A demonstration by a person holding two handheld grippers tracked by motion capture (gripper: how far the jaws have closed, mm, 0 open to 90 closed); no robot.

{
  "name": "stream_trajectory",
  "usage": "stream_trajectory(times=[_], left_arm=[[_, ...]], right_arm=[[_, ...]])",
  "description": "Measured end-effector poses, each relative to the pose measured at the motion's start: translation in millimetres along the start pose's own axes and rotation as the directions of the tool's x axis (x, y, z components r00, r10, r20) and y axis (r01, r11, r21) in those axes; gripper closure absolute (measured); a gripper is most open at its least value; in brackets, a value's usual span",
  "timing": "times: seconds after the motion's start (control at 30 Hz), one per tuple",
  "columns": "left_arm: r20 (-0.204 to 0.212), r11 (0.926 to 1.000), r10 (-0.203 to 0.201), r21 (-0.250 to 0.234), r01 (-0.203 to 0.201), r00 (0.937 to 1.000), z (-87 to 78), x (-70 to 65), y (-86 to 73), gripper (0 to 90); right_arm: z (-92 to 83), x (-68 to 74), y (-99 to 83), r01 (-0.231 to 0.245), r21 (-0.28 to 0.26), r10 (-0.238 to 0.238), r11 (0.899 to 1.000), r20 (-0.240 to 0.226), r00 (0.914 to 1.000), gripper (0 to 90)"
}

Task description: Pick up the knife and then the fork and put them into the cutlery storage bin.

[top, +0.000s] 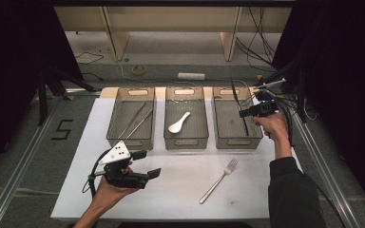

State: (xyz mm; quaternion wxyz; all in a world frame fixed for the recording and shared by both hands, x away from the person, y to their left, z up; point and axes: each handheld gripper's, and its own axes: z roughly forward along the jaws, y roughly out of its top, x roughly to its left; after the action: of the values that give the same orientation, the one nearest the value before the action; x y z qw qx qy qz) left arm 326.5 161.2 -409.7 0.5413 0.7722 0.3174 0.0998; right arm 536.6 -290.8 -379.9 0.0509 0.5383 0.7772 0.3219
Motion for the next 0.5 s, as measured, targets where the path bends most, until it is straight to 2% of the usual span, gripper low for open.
stream_trajectory(times=[0.4, 0.5], left_arm=[[0.001, 1.0, 0.004, -0.003, -0.004, 1.0, -0.6, -1.1, 0.2, 16.1], [0.001, 1.0, 0.004, -0.001, -0.004, 1.0, -0.2, -1.3, 0.1, 16.1]], right_arm=[[21.3, 0.6, -5.9, 0.003, 0.061, -0.005, 0.998, 0.039, 0.9992, 80.7], [26.6, 2.5, -6.6, 0.014, 0.082, -0.018, 0.997, 0.058, 0.9982, 80.7]])
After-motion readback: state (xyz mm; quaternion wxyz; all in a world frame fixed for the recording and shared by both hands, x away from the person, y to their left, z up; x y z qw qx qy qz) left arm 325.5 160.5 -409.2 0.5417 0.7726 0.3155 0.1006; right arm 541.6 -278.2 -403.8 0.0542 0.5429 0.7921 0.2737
